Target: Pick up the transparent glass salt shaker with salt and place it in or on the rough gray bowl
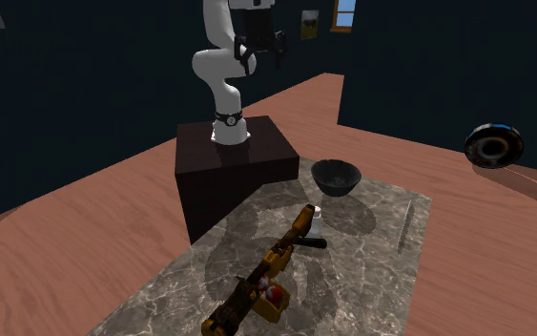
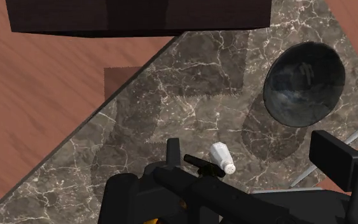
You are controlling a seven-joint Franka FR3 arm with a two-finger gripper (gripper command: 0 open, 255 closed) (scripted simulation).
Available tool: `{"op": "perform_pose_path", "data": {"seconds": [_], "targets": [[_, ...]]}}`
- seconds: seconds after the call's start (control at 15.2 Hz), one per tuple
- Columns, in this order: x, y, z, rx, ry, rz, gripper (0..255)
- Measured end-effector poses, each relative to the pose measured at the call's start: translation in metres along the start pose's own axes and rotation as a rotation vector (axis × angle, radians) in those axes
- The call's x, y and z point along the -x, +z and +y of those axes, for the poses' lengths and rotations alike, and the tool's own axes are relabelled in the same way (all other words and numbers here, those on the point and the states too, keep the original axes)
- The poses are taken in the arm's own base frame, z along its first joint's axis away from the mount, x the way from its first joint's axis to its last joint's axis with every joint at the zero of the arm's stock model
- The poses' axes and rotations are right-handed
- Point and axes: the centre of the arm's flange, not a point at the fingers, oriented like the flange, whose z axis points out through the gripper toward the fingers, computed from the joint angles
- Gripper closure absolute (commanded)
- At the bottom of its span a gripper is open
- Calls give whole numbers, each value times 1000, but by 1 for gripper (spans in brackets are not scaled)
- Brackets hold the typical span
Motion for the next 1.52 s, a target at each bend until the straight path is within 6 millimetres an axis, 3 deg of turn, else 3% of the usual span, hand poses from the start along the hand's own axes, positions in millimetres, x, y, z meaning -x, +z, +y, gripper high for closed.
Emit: {"op": "perform_pose_path", "data": {"seconds": [1.52], "targets": [[-162,251,-56,-10,72,27,0]]}}
